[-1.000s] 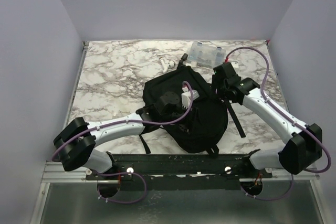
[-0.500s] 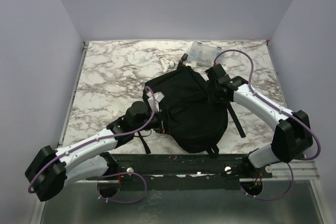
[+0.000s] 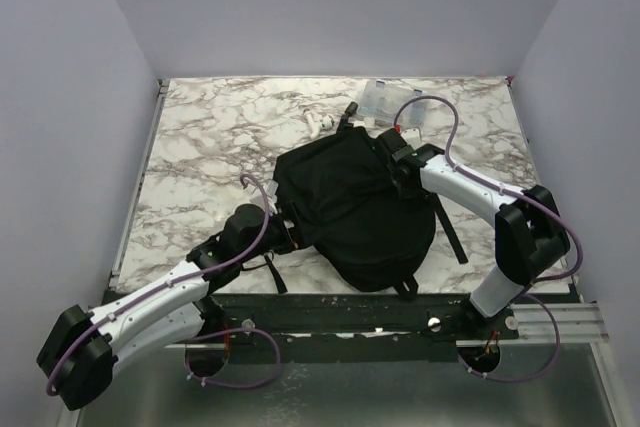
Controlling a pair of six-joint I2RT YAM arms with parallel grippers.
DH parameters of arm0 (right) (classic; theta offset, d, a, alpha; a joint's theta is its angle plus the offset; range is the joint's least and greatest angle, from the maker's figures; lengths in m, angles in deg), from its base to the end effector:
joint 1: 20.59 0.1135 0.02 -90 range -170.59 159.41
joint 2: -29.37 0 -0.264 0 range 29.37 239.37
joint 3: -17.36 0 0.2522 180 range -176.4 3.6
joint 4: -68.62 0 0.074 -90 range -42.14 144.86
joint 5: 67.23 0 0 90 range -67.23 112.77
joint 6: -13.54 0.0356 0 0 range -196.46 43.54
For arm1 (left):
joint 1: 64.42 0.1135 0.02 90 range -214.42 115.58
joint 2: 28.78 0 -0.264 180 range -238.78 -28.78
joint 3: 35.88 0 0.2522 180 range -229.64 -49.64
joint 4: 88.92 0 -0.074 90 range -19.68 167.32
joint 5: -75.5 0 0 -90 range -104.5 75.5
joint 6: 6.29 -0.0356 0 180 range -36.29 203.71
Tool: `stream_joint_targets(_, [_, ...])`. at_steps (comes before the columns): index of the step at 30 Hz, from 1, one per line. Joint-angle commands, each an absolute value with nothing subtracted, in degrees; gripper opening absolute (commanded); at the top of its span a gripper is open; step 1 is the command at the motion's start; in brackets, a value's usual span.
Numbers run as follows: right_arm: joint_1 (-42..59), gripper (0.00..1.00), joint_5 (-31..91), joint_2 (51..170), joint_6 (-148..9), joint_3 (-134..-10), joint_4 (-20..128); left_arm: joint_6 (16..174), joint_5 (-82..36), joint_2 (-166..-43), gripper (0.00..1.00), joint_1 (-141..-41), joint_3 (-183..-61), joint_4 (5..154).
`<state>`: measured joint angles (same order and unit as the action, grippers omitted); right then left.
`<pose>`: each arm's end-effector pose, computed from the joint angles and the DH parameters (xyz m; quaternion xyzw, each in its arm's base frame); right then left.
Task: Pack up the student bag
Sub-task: Adjust the student bag at the center of the board.
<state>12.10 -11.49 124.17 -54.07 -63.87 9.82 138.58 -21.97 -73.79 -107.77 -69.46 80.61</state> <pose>0.2789 0.1552 0.2188 -0.0398 0.9446 -0.1904 0.2644 0.1291 -0.1283 0.2095 -0.0467 0.8263 -0.4577 0.3249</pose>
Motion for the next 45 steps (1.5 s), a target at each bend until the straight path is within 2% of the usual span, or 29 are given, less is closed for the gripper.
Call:
stream_joint_targets(1, [11.93, 0.25, -20.29, 122.41, -52.08, -65.16, 7.68, 138.50, -20.90, -80.46, 0.84, -106.98, -71.64, 79.63])
stream_joint_targets(5, [11.92, 0.13, -21.11, 120.88, -51.35, -64.69, 7.40, 136.72, -19.90, -84.79, 0.76, -106.57, -73.55, 80.79])
stream_joint_targets(8, [11.93, 0.09, -21.07, 120.16, -50.36, -65.11, 5.72, 136.54, -18.65, -85.93, 0.70, -105.94, -73.49, 81.73])
stream_joint_targets(11, [11.89, 0.01, -19.89, 118.48, -50.01, -63.82, 6.03, 135.89, -18.45, -87.10, 0.63, -105.11, -73.49, 82.95])
stream_joint_targets(18, [11.75, 0.00, -13.94, 112.99, -49.90, -60.09, 9.52, 134.97, -21.47, -91.92, 0.38, -101.80, -75.19, 84.70])
stream_joint_targets(22, [11.34, 0.00, -8.77, 109.57, -45.79, -58.58, 9.82, 134.72, -21.12, -92.51, 0.28, -100.05, -75.39, 85.32])
stream_joint_targets(25, [10.88, 0.00, -1.61, 104.76, -40.78, -54.98, 10.79, 133.84, -20.56, -91.76, 0.26, -97.76, -75.30, 85.40])
stream_joint_targets(28, [10.87, 0.00, 12.22, 96.72, -35.64, -48.14, 14.86, 130.79, -20.77, -92.41, 0.24, -95.09, -76.67, 85.67])
stream_joint_targets(34, [10.87, 0.00, 30.58, 80.25, -25.24, -36.74, 22.93, 126.97, -27.02, -97.97, 0.20, -88.72, -80.57, 86.04])
stream_joint_targets(39, [10.85, 0.00, 24.36, 81.19, -31.10, -41.18, 15.97, 125.19, -31.25, -97.06, 0.19, -87.19, -80.54, 86.11])
stream_joint_targets(43, [10.82, 0.02, 6.01, 83.27, -35.64, -46.48, 11.40, 124.57, -32.92, -92.34, 0.38, -86.12, -78.34, 85.10])
stream_joint_targets(45, [10.81, 0.20, -1.32, 87.35, -37.91, -50.07, 8.61, 125.64, -34.65, -90.33, 0.48, -85.79, -76.94, 84.88])
